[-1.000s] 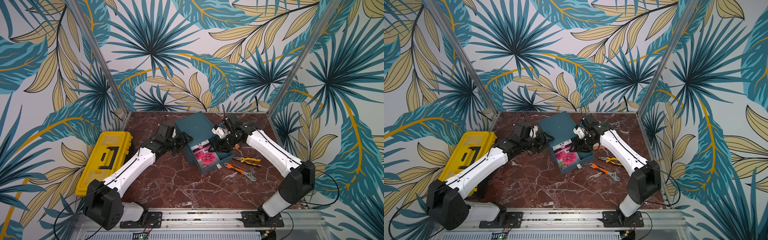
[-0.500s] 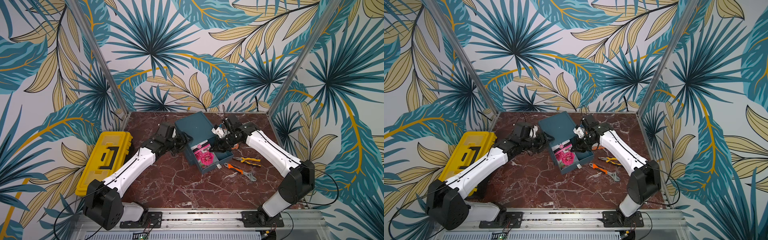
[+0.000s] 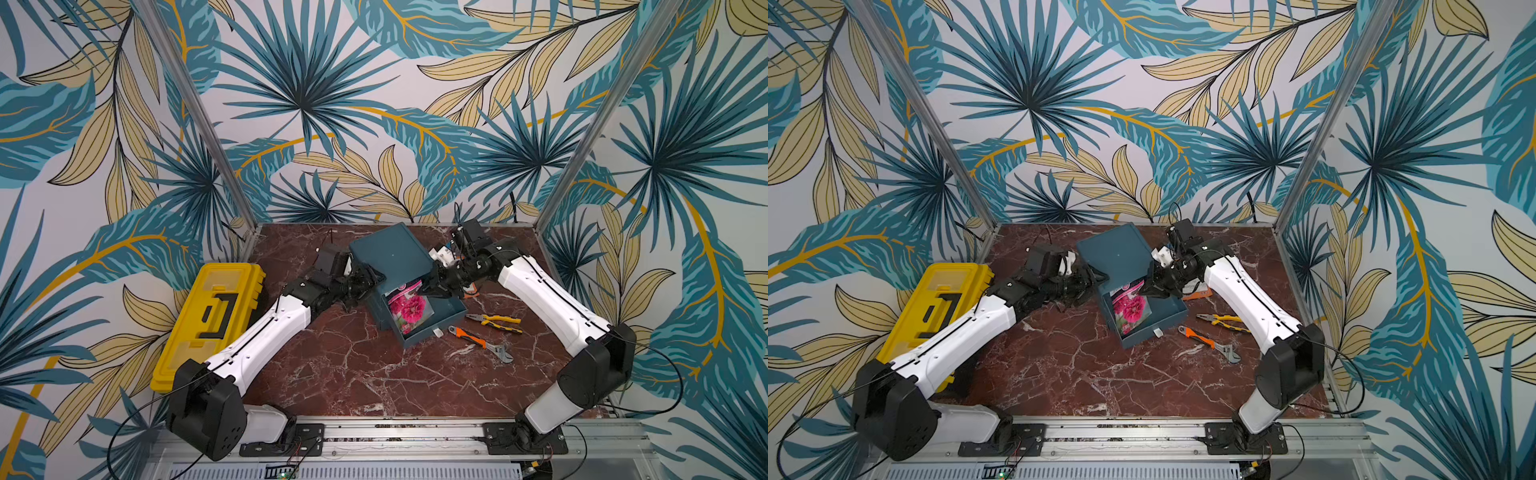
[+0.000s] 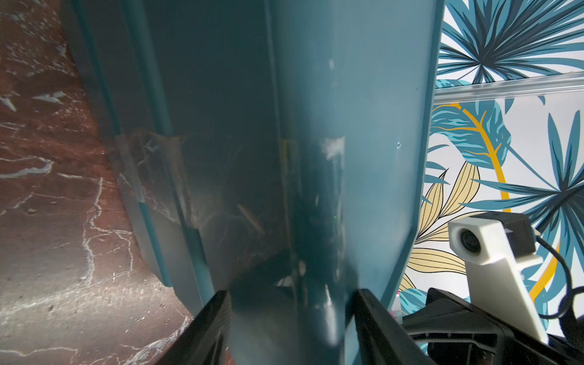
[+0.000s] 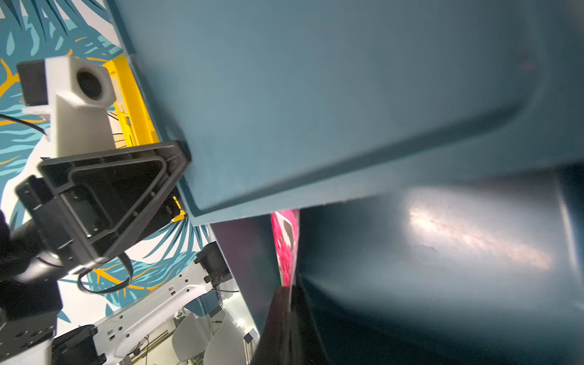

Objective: Take the seed bags out of the drawer
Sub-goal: Pick up the seed packet from the drawer.

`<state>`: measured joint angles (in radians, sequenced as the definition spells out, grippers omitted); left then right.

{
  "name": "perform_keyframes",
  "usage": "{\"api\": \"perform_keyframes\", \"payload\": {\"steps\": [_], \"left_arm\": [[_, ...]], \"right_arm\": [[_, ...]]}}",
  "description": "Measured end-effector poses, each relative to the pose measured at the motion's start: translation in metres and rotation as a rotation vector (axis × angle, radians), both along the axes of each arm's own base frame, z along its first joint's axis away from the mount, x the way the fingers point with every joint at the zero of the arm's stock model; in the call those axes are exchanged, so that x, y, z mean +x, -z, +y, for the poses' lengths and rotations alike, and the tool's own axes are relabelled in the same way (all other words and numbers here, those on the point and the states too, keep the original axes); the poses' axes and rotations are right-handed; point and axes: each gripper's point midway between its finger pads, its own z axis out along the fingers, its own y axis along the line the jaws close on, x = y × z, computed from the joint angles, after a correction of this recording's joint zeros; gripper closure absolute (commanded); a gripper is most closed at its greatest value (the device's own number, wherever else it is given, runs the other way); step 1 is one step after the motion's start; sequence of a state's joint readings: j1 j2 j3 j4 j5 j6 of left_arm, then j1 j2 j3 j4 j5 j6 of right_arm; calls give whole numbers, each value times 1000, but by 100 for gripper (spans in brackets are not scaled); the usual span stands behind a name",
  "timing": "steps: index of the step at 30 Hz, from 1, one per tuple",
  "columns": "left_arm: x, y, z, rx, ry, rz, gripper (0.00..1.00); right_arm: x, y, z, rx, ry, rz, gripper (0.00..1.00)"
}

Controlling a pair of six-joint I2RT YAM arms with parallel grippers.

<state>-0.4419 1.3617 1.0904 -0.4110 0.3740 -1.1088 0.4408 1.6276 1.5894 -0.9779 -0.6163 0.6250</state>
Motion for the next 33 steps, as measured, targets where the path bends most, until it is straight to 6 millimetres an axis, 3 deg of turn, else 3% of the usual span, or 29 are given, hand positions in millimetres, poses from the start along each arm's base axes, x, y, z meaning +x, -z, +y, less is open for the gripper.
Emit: {"api": "perform_keyframes", "payload": {"steps": [6, 15, 21, 26, 33], "left_arm": [[0, 0, 0, -1, 0, -1, 35], [0, 0, 0, -1, -1, -1, 35], [0, 0, 0, 0, -3, -2, 35], [1, 0, 1, 3, -7, -5, 35], [1, -1, 3, 8, -14, -7, 35]], "right_arm": [[-14, -12, -9, -1, 14, 15, 100], [-39, -49, -26, 40, 22, -34, 100], [-50, -59, -37, 52, 20, -44, 100], [-53, -72, -42, 74, 9, -75, 100], [-32, -127, -73, 97, 73, -287, 100]]}}
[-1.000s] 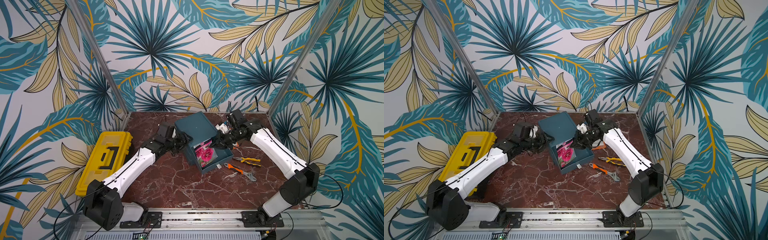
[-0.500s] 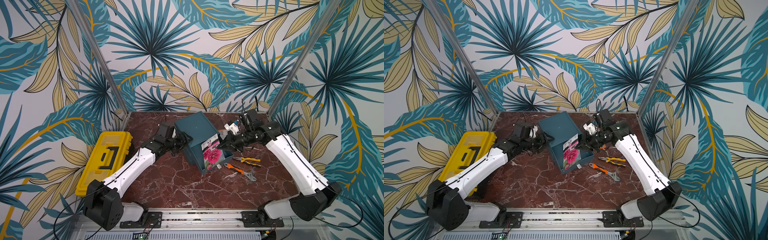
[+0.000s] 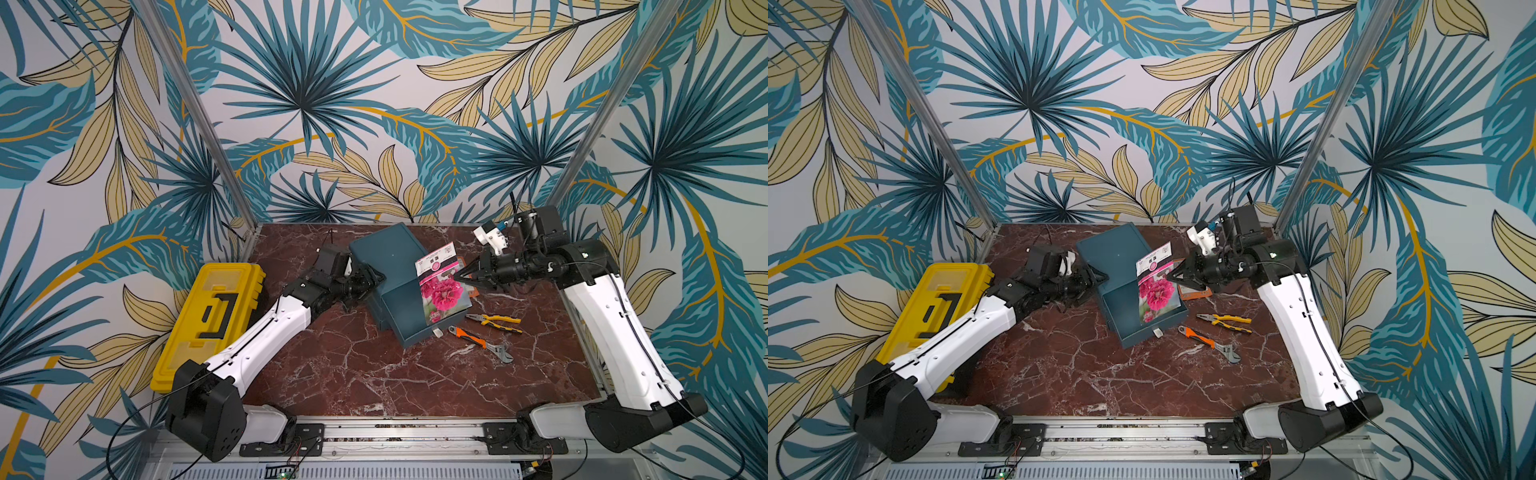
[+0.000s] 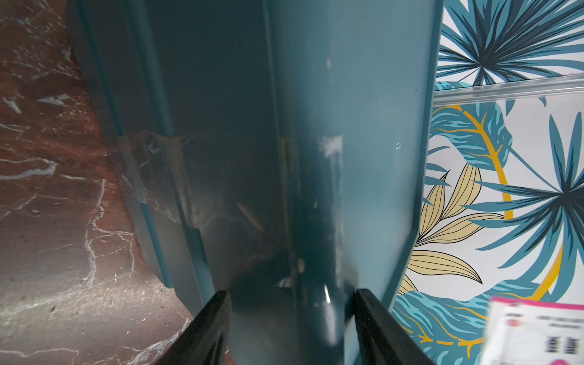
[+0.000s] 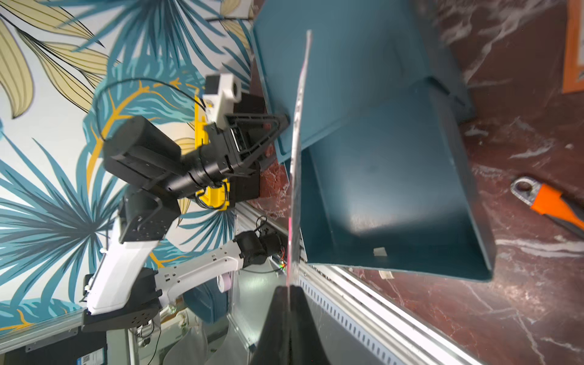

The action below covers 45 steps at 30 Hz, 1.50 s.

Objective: Take the seed bags out of the drawer
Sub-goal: Pick up the seed packet from the drawer, then place the seed packet at the center of the board.

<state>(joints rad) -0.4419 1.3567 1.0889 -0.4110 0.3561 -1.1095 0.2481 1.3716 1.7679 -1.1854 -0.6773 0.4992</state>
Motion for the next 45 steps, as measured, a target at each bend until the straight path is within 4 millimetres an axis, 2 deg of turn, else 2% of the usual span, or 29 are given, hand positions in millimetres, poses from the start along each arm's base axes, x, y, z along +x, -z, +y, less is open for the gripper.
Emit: {"api": "perform_keyframes", "payload": {"steps": [4, 7, 9, 13, 16, 20, 24, 27, 31, 40, 45], "left_arm": [[0, 0, 0, 1, -1, 0, 35], [0, 0, 0, 2, -2, 0, 35], [0, 0, 0, 3, -2, 0, 35], [0, 0, 0, 4, -2, -1, 35], [0, 0, 0, 4, -3, -1, 35], [0, 1, 0, 5, -4, -1, 35], [0, 1, 0, 6, -4, 0, 35], [0, 1, 1, 8, -6, 0, 35], [0, 1, 1, 8, -8, 1, 35], [-1, 0, 3, 12, -17, 4, 35], [-2, 0, 4, 16, -20, 6, 35]], "right_arm": [[16, -18, -27, -57, 88, -127, 100], [39, -19, -56, -126, 201, -189, 100], [61, -15, -80, -170, 299, -215, 100], [104, 11, -119, -199, 451, -184, 100], [143, 50, -136, -207, 504, -104, 100], [183, 115, -136, -217, 481, 23, 100], [202, 170, -128, -206, 407, 133, 100], [213, 191, -121, -194, 345, 166, 100], [221, 206, -114, -193, 279, 183, 100], [215, 255, -111, -233, 205, 291, 100], [212, 274, -119, -291, 205, 345, 88]]}}
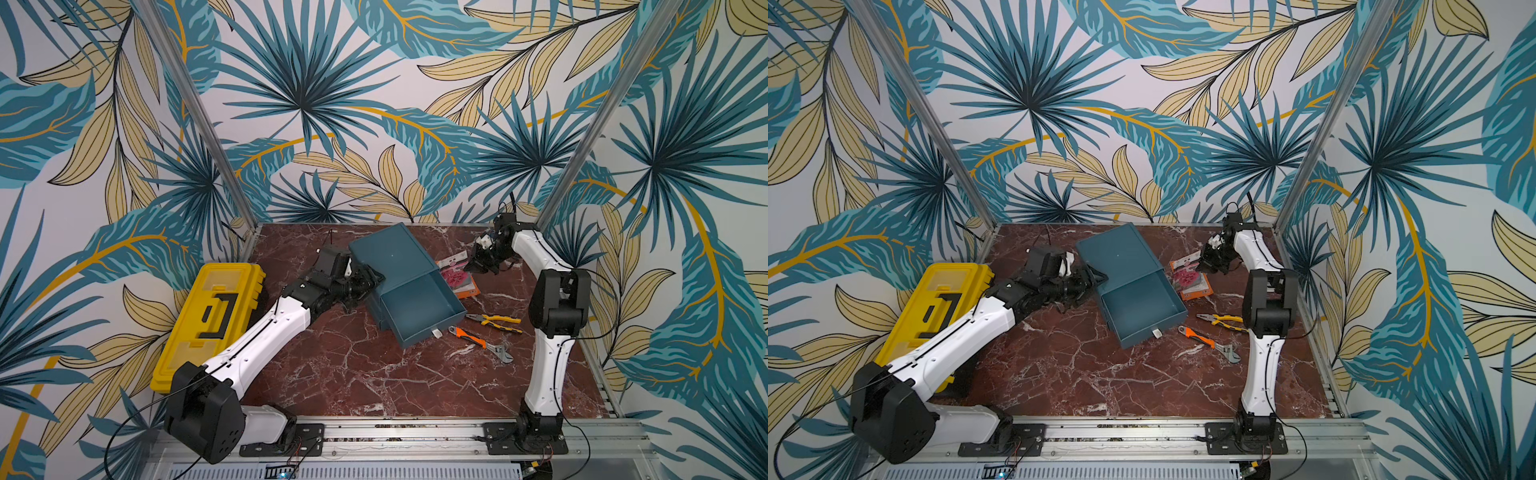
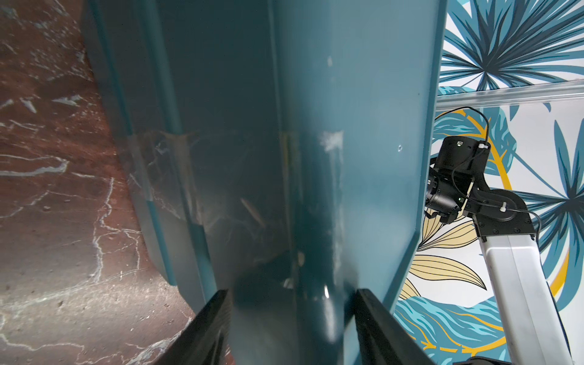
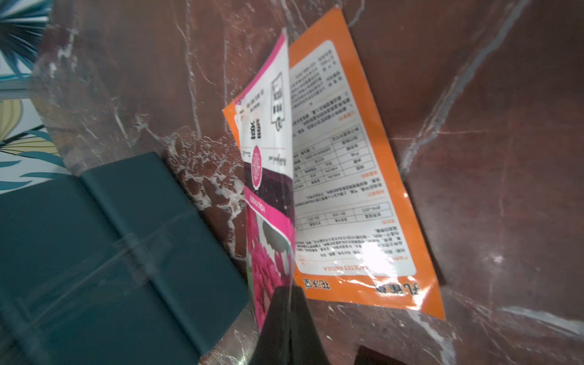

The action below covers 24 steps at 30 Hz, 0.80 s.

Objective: Take the seed bags out of the drawer
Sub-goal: Place the seed packet at the center of the board.

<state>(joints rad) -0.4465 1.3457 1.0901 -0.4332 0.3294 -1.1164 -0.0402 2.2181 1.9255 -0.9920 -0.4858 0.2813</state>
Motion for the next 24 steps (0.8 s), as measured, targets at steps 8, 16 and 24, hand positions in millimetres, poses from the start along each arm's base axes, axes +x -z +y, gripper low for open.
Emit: {"api": "perform_keyframes", "payload": {"steps": [8, 16, 24], "left_arm": [[-1, 0, 2, 5, -3, 3, 35], [-2, 1, 2, 12, 1, 1, 31], [-2, 1, 2, 17, 4, -3, 31]], "right_arm": [[-1, 2, -24, -149, 27, 19, 48], [-21, -39, -39, -242, 72, -37, 38], [-81, -133, -35, -222, 128, -233, 41]]}}
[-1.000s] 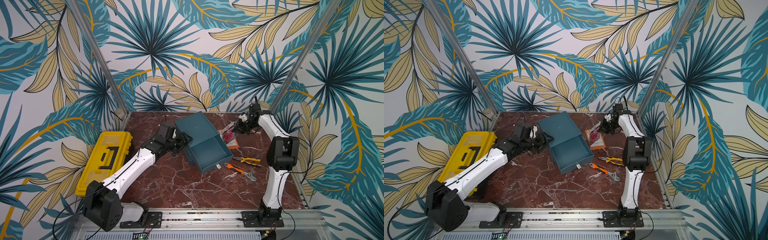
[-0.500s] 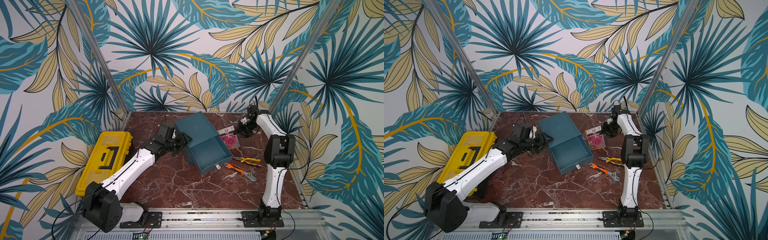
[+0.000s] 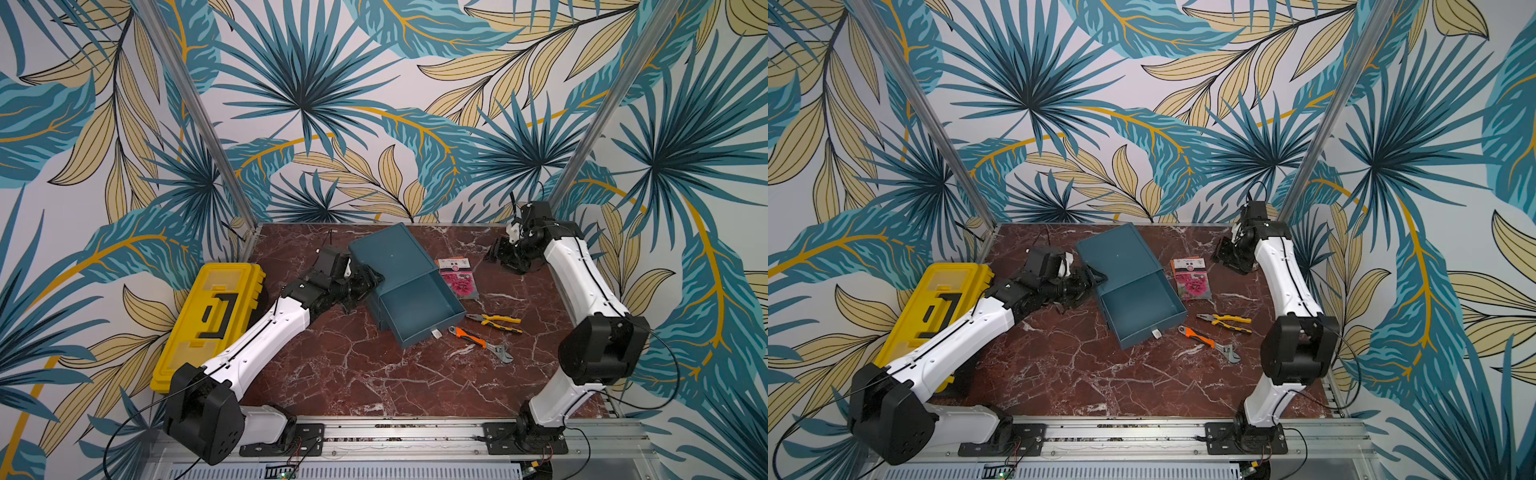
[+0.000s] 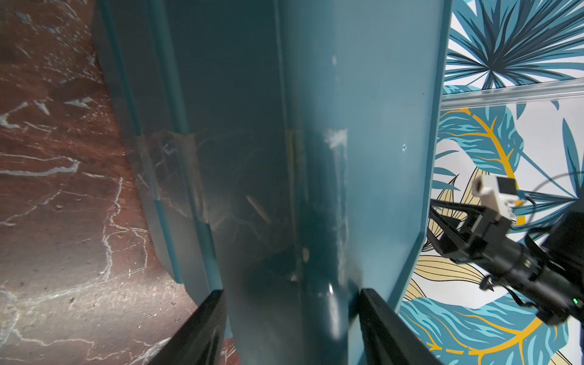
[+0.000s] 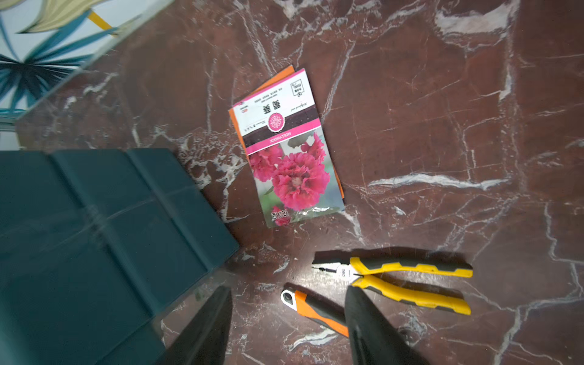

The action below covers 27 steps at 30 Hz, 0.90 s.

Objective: Take the seed bags out of the drawer
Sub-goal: Place the seed packet at the center of the board, then close the drawer in the storage box.

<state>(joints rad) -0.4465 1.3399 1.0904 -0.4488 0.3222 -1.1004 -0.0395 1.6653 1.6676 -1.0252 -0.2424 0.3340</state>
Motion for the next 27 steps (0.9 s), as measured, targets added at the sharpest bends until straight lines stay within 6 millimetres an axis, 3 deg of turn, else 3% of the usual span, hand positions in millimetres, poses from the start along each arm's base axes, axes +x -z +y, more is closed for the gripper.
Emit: {"api": "perform_keyframes", "payload": {"steps": [8, 14, 16, 20, 23, 27], "left_arm": [[0, 0, 0, 3, 5, -6, 32], [0, 0, 0, 3, 5, -6, 31], [0, 0, 0, 3, 5, -7, 31], [0, 0, 0, 3, 5, -7, 32], [0, 0, 0, 3, 5, -7, 31], [0, -1, 0, 3, 4, -7, 32]], "right_arm": [[-89, -47, 30, 114, -30, -152, 49], [-150, -67, 68, 233, -151, -264, 46], [-168, -66, 82, 276, -207, -274, 47], [-190, -50, 103, 339, -287, -242, 62], [-200, -33, 115, 372, -323, -202, 72], [-207, -11, 123, 400, -333, -157, 76]]}}
